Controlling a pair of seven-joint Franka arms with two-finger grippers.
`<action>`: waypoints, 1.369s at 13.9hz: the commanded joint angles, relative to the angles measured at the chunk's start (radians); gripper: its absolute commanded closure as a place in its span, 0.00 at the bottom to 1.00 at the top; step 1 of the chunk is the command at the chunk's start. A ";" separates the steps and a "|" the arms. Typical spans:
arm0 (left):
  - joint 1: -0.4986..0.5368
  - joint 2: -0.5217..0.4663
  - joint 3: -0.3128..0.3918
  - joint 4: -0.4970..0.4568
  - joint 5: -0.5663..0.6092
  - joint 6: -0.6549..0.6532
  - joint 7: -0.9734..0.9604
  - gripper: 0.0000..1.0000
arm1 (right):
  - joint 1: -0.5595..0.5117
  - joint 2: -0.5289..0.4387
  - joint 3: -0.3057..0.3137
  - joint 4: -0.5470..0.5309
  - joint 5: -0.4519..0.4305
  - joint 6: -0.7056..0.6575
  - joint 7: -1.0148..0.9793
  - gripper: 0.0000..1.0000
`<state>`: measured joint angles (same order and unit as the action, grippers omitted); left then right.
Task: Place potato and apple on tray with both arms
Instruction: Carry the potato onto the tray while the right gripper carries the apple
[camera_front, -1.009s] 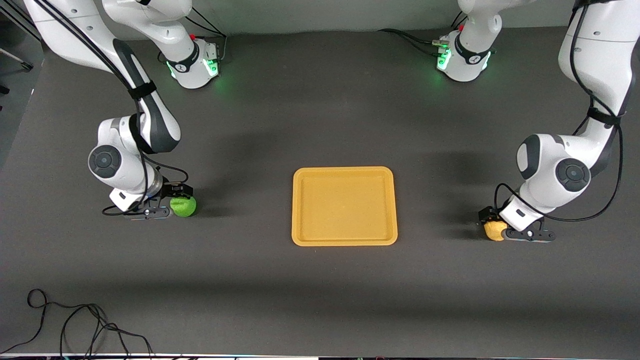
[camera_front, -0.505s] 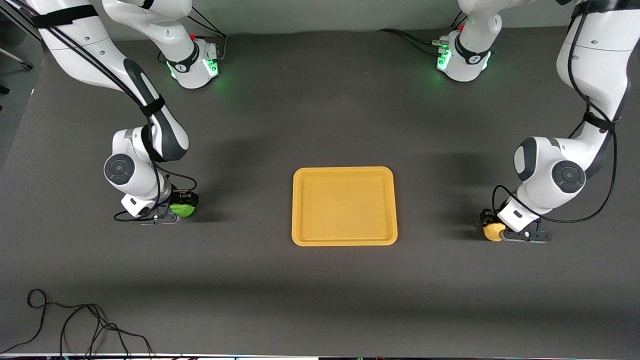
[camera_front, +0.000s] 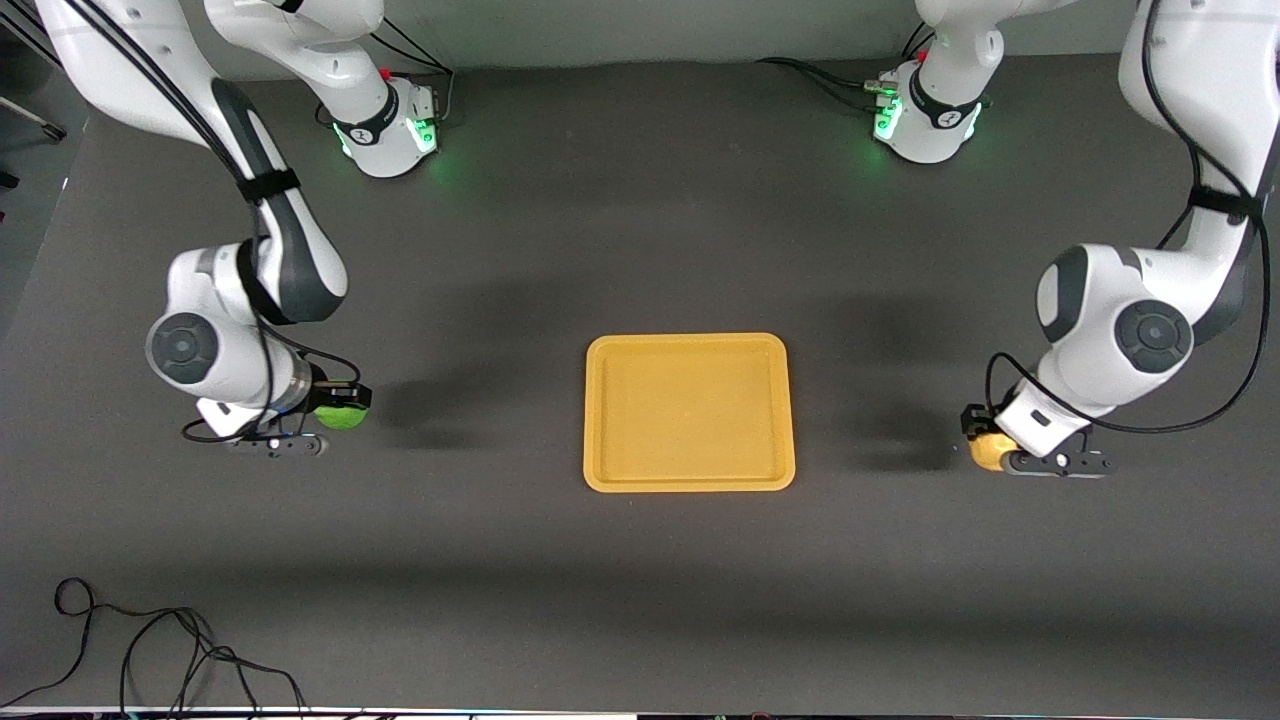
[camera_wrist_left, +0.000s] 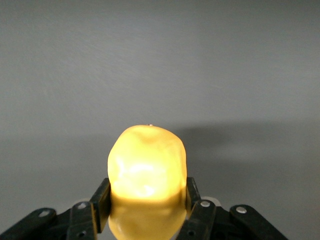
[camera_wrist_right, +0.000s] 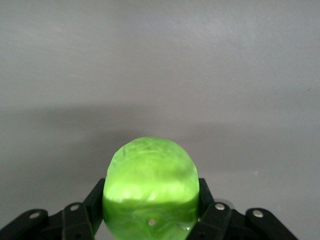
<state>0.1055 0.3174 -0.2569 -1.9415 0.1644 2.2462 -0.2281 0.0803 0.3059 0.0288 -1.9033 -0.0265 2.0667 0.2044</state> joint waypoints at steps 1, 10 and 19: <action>-0.211 -0.020 0.011 0.091 0.001 -0.161 -0.245 0.65 | 0.004 0.016 0.006 0.150 0.094 -0.124 0.023 0.63; -0.449 0.282 0.016 0.188 0.007 0.108 -0.484 0.64 | 0.004 0.103 0.180 0.346 0.123 -0.134 0.314 0.63; -0.425 0.241 0.018 0.205 0.078 0.026 -0.465 0.00 | 0.073 0.349 0.434 0.447 -0.134 0.096 0.804 0.64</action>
<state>-0.3290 0.6227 -0.2444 -1.7371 0.2250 2.3450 -0.6956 0.1519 0.5543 0.4007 -1.5441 -0.0774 2.1561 0.9039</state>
